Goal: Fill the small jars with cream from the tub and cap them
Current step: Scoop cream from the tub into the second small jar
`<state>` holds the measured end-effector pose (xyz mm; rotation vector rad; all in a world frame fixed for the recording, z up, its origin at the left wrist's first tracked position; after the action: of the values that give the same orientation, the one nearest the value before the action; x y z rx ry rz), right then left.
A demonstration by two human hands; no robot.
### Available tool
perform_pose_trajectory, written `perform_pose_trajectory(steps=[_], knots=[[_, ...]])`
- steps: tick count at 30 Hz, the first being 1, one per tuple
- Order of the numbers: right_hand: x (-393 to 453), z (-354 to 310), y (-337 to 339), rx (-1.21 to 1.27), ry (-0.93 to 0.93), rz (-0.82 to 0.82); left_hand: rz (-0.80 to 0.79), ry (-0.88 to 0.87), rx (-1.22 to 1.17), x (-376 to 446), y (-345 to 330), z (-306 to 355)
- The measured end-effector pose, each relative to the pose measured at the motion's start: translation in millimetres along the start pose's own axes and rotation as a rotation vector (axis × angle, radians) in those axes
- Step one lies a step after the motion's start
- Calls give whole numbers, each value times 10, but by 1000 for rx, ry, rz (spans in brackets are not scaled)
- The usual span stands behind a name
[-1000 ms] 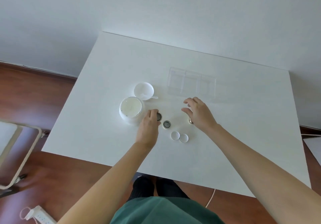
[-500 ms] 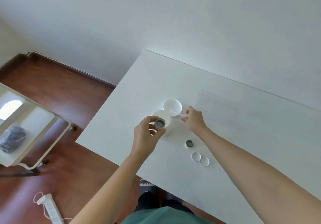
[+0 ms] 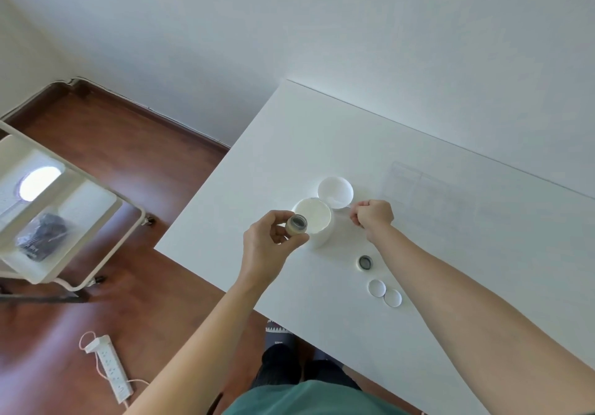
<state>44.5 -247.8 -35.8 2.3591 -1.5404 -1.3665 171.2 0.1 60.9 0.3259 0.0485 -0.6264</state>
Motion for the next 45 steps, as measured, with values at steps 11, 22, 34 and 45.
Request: perform_pose_trajectory(steps=[11,22,34,45], knots=[[-691,-564,350,343,331,-94,24,26,-126,72,173,-37],[-1521,-1044,-121,-590,1016,-89,22,28,-213,45,266,-49],[-1305,-839,-644,-1032,941,-74,19,27,-225,41,323,-87],[-1093,-803,-432,-707,660,-91,8,59,-190,36,323,-147]])
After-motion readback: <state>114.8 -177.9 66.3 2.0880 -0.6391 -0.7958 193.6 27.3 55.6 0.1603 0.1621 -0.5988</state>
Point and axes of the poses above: each hand's wrist, its own x-axis towards the middle knuckle, its own y-axis out of the back of the hand, z = x × y, the point moved 10 cm from there along x, towards the middle knuckle, and after that the axes turned 6 degrees about -y, right-handed, at the moved point
